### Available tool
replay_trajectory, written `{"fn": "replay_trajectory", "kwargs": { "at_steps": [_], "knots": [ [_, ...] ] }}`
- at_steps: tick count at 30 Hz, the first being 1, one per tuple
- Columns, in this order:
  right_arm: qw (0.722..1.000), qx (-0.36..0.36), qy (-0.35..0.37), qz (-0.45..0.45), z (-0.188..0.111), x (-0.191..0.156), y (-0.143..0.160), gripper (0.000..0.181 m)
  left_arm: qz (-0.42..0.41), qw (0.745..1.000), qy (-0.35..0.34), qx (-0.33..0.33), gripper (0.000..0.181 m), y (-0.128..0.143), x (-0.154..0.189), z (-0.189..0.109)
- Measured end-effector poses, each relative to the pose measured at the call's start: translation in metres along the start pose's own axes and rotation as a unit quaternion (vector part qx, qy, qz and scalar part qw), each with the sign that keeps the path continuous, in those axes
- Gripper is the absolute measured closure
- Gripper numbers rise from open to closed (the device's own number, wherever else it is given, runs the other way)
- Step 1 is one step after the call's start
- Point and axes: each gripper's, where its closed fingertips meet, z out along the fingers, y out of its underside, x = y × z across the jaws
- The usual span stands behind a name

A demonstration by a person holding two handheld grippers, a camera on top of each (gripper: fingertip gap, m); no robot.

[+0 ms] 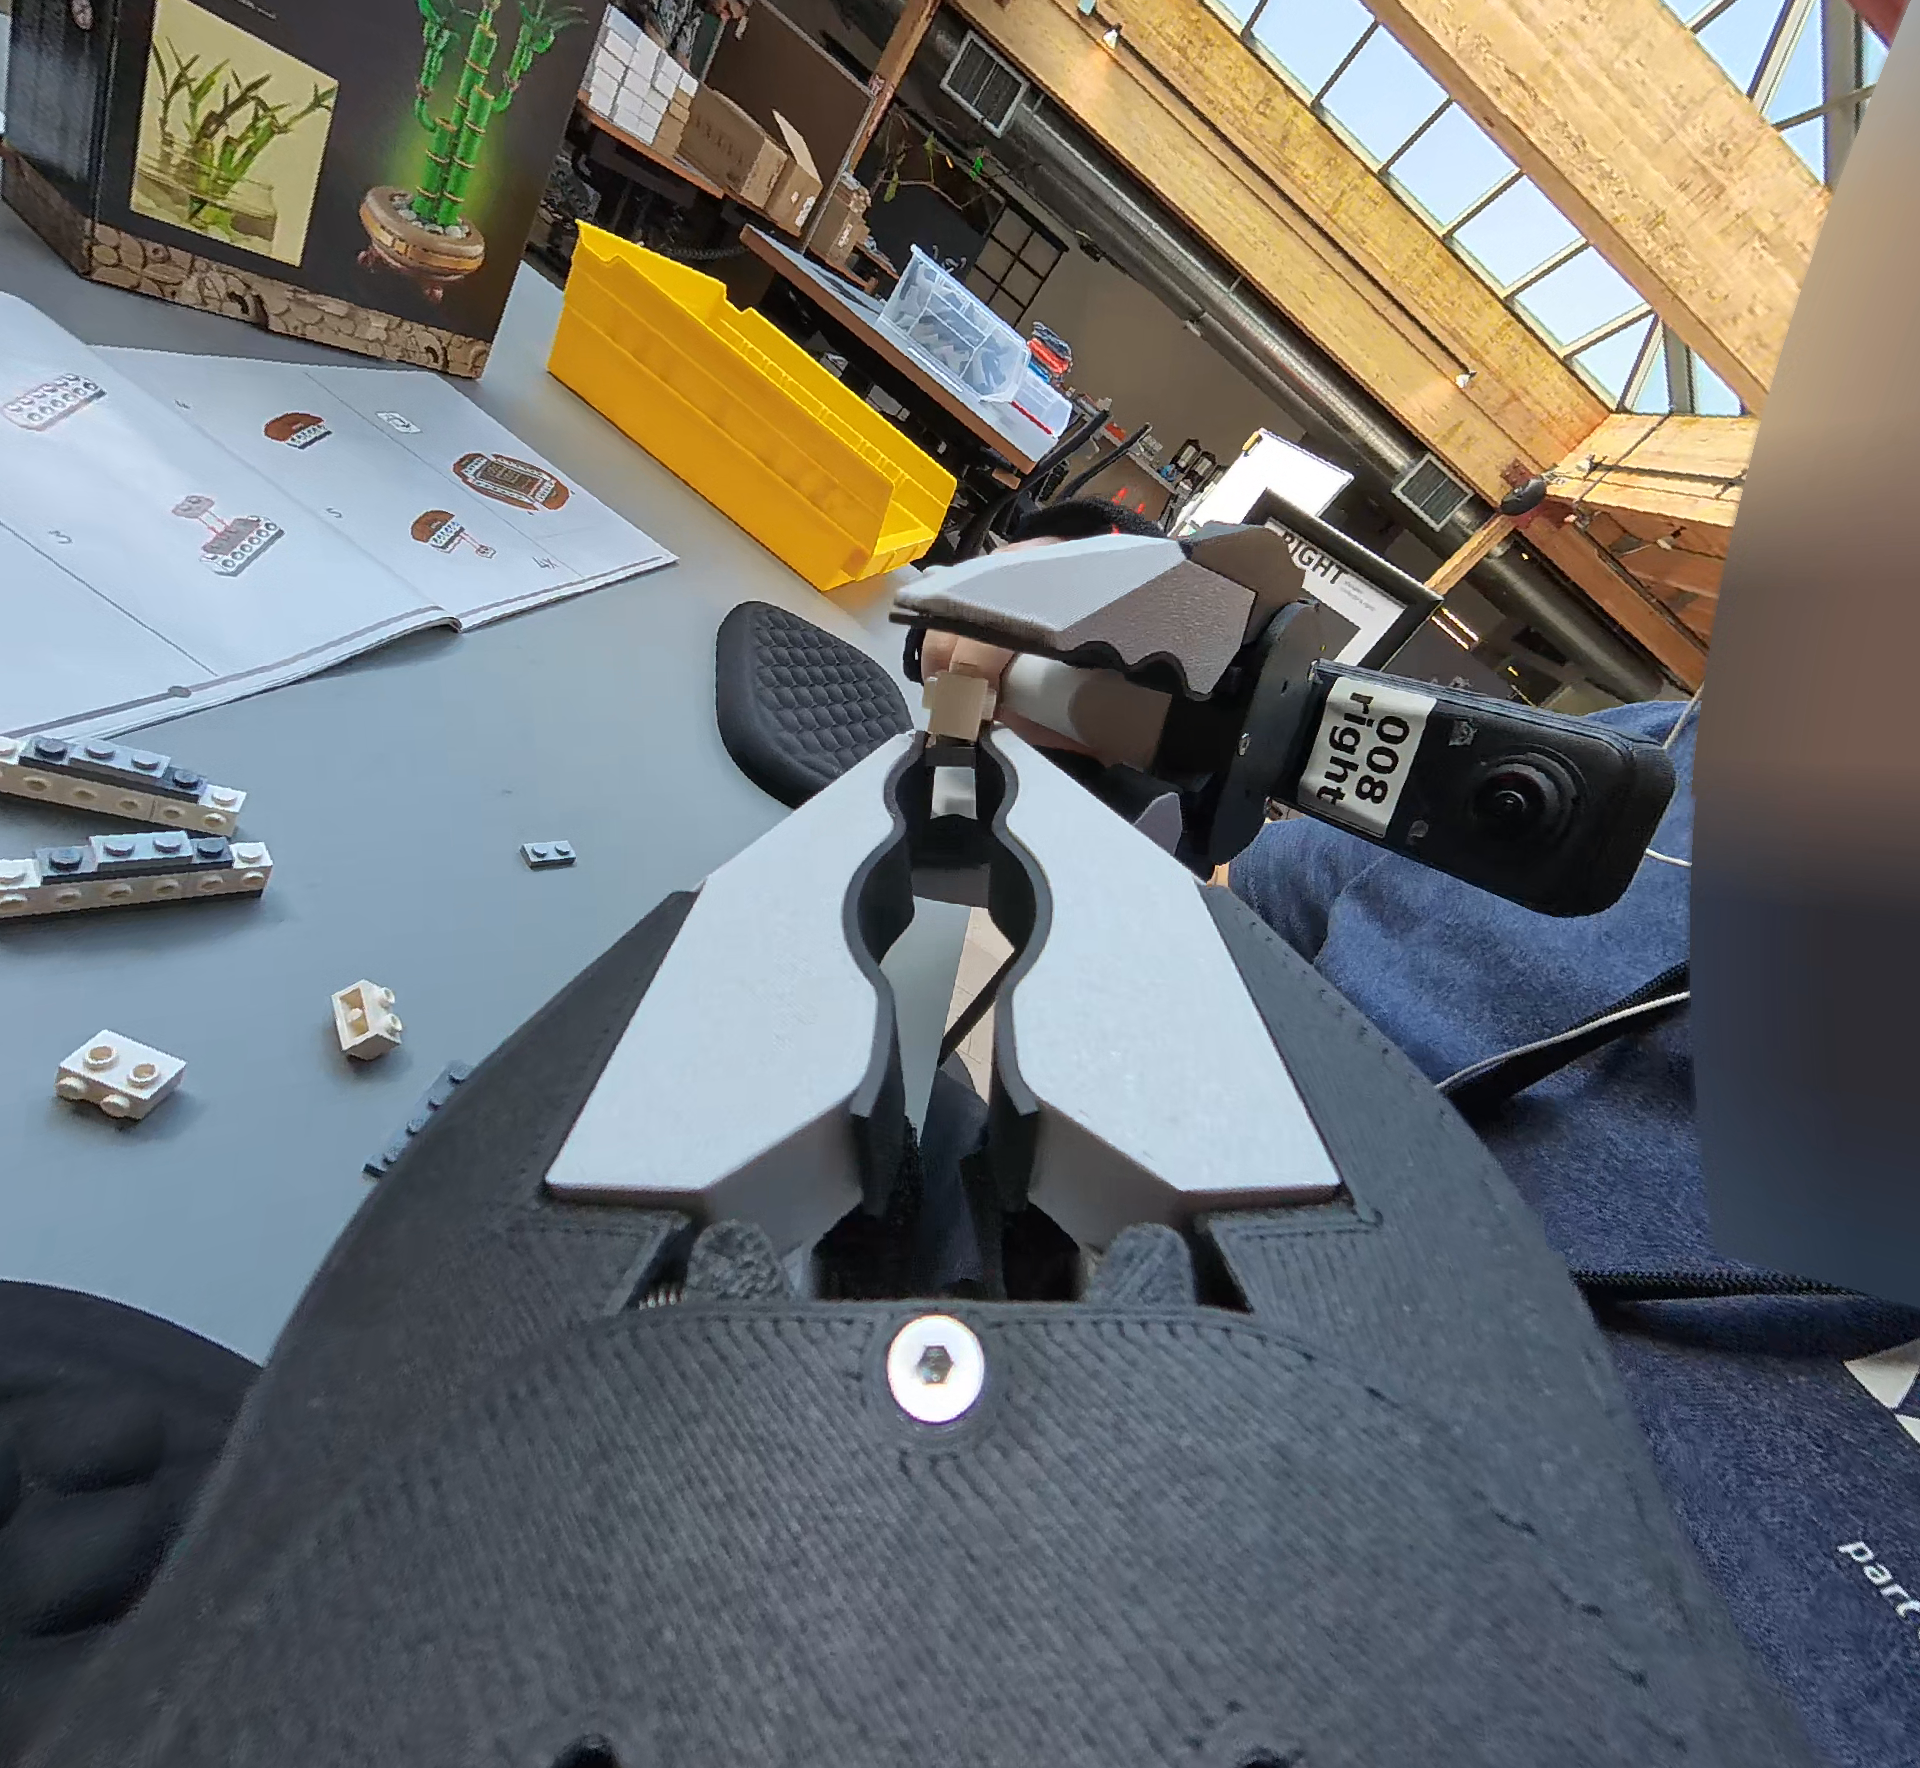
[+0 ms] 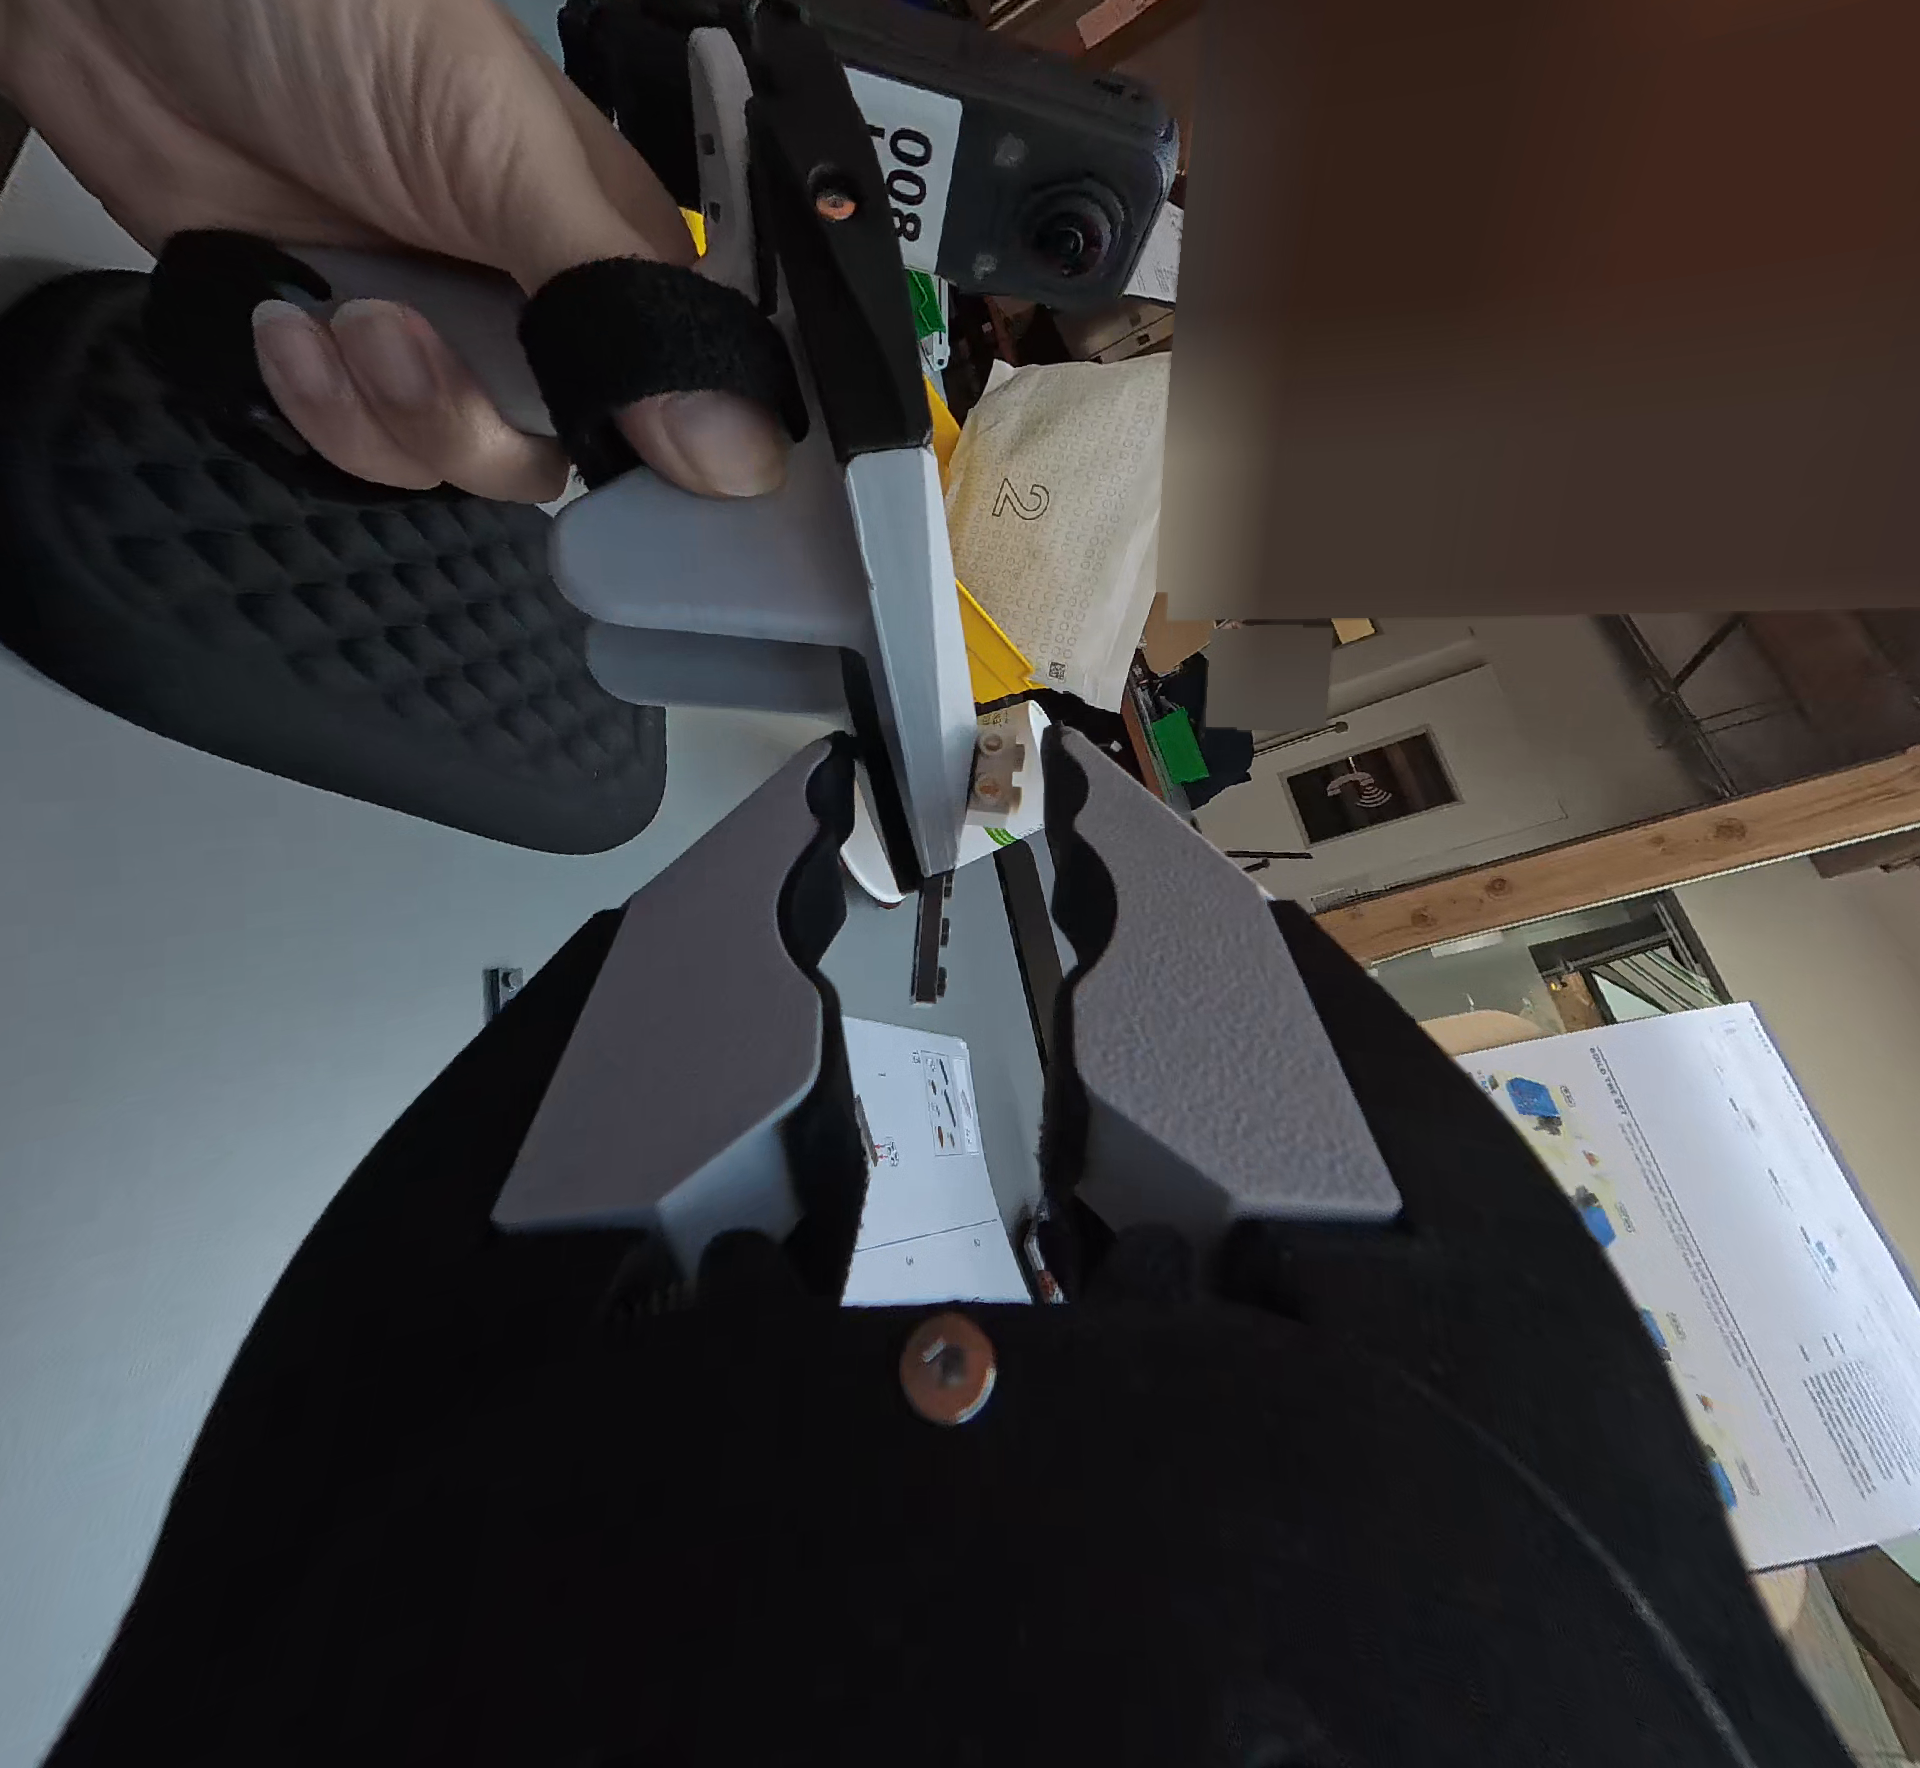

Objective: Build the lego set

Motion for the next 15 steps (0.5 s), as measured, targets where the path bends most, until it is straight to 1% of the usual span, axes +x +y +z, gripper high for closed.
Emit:
{"fn": "replay_trajectory", "kwargs": {
  "at_steps": [2, 10, 12, 15],
  "knots": [
    [1.000, -0.001, -0.001, 0.005, -0.0002, -0.0008, -0.0006, 0.150, -0.001, 1.000, 0.000, 0.006, 0.176, -0.0015, 0.0008, -0.0003],
    [1.000, 0.000, -0.012, 0.011, -0.0009, -0.0040, -0.0013, 0.152, 0.012, 1.000, -0.012, -0.007, 0.176, 0.0017, 0.0006, -0.0009],
    [1.000, 0.006, -0.022, 0.011, -0.0025, -0.0055, -0.0012, 0.153, 0.022, 0.999, -0.017, -0.014, 0.176, 0.0038, 0.0001, -0.0011],
    [0.998, 0.028, -0.036, 0.034, -0.0065, -0.0066, -0.0059, 0.154, 0.037, 0.999, -0.010, -0.026, 0.176, 0.0064, 0.0042, -0.0012]
  ]
}}
